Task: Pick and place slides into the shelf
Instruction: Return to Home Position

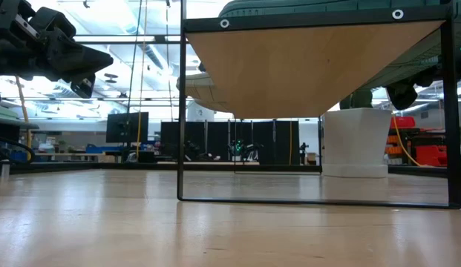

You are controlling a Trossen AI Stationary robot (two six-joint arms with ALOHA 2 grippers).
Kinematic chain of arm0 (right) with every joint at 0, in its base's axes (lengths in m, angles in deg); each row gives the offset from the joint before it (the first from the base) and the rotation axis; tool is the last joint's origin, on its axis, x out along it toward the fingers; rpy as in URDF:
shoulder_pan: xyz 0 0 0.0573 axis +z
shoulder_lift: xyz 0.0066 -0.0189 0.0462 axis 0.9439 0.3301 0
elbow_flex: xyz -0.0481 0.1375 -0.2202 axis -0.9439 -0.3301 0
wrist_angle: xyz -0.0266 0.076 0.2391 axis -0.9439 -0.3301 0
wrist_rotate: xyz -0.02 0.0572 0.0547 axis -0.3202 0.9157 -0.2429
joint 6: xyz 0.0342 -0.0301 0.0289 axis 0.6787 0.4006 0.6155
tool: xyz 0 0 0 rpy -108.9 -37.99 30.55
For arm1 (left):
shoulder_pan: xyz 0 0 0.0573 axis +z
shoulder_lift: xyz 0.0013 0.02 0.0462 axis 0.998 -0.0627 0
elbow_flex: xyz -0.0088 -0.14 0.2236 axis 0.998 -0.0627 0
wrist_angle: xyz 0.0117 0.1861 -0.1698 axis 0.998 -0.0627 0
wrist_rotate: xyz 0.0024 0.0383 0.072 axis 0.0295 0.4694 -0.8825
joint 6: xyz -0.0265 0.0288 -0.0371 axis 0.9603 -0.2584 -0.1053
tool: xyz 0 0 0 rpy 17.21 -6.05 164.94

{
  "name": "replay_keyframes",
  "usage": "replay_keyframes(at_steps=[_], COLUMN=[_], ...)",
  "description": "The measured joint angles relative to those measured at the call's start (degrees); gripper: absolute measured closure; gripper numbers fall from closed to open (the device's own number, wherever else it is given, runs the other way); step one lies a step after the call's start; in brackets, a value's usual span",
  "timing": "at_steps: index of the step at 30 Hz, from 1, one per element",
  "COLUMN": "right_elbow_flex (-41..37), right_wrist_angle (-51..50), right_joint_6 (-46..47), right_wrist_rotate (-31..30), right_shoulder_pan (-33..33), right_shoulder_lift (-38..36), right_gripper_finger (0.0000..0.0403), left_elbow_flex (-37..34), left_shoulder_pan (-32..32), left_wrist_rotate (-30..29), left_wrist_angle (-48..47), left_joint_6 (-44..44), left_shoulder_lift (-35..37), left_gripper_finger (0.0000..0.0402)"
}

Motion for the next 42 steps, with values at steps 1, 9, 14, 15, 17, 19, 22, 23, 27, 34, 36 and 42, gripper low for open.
replay_keyframes(at_steps=[1, 9, 14, 15, 17, 19, 22, 23, 27, 34, 36, 42], right_elbow_flex=[0.01, 0.02, 0.02, 0.02, 0.0, 0.02, 0.02, 0.02, 0.02, 0.02, 0.02, 0.02], right_wrist_angle=[-0.01, -0.02, -0.01, -0.02, -0.01, 0.0, -0.02, 0.0, -0.01, -0.01, 0.0, -0.02], right_joint_6=[0.0, 0.0, 0.0, 0.0, 0.0, 0.0, 0.0, 0.0, 0.0, 0.0, 0.0, 0.0], right_wrist_rotate=[0.0, 0.0, 0.0, 0.0, 0.0, 0.0, -0.02, -0.01, -0.01, -0.01, 0.0, 0.0], right_shoulder_pan=[-0.01, -0.02, 0.0, 0.0, -0.01, -0.02, 0.0, 0.0, 0.0, 0.0, 0.0, 0.0], right_shoulder_lift=[-0.01, 0.0, -0.02, -0.01, -0.01, 0.0, -0.02, 0.0, 0.0, -0.01, -0.02, -0.02], right_gripper_finger=[0.0376, 0.0376, 0.0376, 0.0376, 0.0376, 0.0376, 0.0376, 0.0376, 0.0376, 0.0376, 0.0376, 0.0376], left_elbow_flex=[0.0, 0.0, 0.0, 0.02, 0.02, 0.01, 0.0, 0.01, 0.0, 0.0, 0.02, 0.0], left_shoulder_pan=[0.0, 0.0, 0.01, 0.02, 0.02, 0.02, 0.01, 0.0, 0.0, 0.02, 0.02, 0.0], left_wrist_rotate=[0.0, 0.0, -0.02, 0.0, -0.02, 0.0, -0.01, 0.0, 0.0, 0.0, -0.02, 0.0], left_wrist_angle=[0.0, 0.0, 0.0, 0.0, 0.0, 0.0, 0.0, 0.0, 0.0, 0.0, 0.0, 0.0], left_joint_6=[-0.02, -0.05, -0.03, -0.02, -0.03, 0.0, -0.03, 0.01, 0.0, -0.03, 0.02, -0.01], left_shoulder_lift=[0.0, 0.0, 0.0, 0.0, 0.0, 0.0, 0.01, 0.0, 0.0, 0.0, 0.0, 0.0], left_gripper_finger=[0.0362, 0.0369, 0.0375, 0.0375, 0.0376, 0.0376, 0.0371, 0.037, 0.0364, 0.0369, 0.0372, 0.0375])
